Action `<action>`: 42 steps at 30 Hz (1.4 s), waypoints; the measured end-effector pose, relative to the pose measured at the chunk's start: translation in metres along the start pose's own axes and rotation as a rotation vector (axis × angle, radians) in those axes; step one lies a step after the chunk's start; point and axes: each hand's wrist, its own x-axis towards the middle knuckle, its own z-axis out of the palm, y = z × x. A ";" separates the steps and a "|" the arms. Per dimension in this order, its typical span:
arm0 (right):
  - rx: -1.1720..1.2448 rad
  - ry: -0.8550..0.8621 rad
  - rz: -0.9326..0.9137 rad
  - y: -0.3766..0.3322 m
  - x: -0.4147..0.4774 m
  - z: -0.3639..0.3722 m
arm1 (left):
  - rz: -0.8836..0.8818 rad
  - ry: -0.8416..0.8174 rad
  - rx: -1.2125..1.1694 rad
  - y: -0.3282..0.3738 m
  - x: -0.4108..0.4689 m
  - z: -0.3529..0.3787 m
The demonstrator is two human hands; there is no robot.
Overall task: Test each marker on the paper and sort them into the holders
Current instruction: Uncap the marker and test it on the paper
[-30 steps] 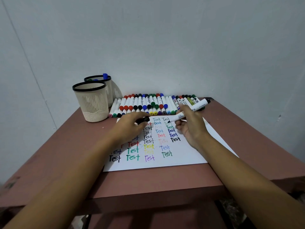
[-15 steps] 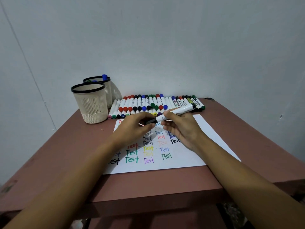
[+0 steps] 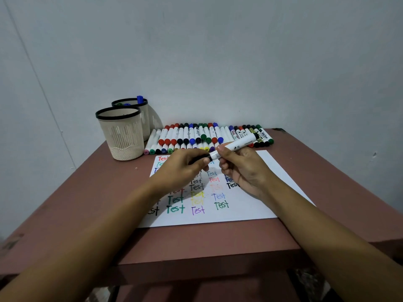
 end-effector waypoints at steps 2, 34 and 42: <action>-0.012 -0.009 0.000 0.001 0.000 0.001 | -0.013 -0.010 -0.047 -0.001 -0.002 0.000; -1.450 0.007 -0.168 0.028 0.002 -0.007 | -0.216 0.838 0.352 0.003 0.075 -0.166; -1.483 0.000 -0.197 0.026 0.004 -0.006 | -0.331 0.801 0.454 -0.033 0.094 -0.189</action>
